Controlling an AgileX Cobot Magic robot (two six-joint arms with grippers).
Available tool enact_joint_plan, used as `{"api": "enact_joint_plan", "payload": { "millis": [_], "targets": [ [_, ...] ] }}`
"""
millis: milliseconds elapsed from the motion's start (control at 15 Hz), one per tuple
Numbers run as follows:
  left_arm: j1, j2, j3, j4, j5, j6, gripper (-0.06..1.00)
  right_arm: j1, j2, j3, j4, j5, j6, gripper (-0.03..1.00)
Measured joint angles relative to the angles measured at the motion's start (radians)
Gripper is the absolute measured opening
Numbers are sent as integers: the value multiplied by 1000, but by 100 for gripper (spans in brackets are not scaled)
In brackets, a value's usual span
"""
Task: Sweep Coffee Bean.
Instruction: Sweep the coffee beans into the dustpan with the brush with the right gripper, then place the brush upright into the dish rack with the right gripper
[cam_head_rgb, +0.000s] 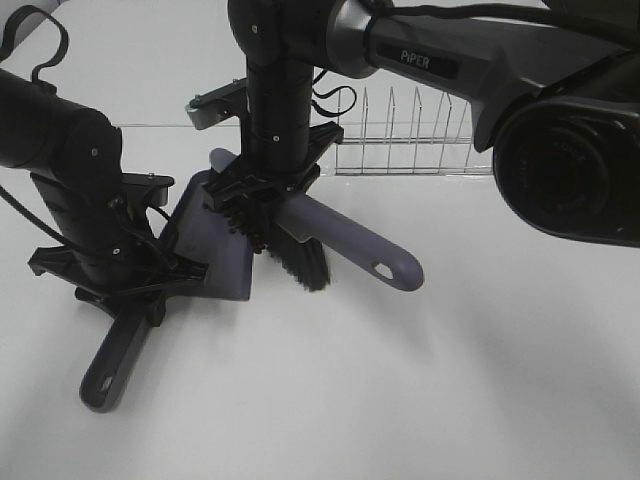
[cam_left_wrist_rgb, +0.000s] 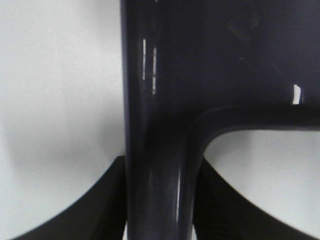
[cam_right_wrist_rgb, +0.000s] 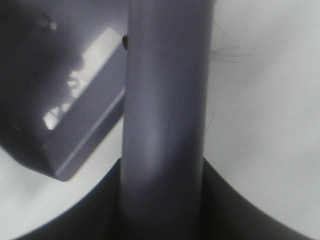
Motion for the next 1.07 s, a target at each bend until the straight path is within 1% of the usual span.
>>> {"api": "enact_joint_plan", "payload": {
  "millis": [133, 200, 267, 333, 400, 467, 667, 867, 1067],
  "targets": [
    [0, 0, 0, 0, 0, 0, 35, 2, 15, -42, 99, 1, -22, 37],
    [0, 0, 0, 0, 0, 0, 35, 2, 18, -63, 127, 2, -19, 37],
    [0, 0, 0, 0, 0, 0, 35, 2, 21, -89, 128, 2, -7, 37],
    [0, 0, 0, 0, 0, 0, 35, 2, 22, -120, 101, 3, 13, 37],
    [0, 0, 0, 0, 0, 0, 35, 2, 19, -146, 53, 2, 42, 37],
    [0, 0, 0, 0, 0, 0, 35, 2, 13, -151, 24, 1, 48, 37],
    [0, 0, 0, 0, 0, 0, 35, 2, -51, -156, -131, 3, 81, 37],
    [0, 0, 0, 0, 0, 0, 35, -3, -144, -156, -205, 5, 82, 37],
    [0, 0, 0, 0, 0, 0, 35, -94, -320, -9, -227, 3, 82, 37]
  ]
}}
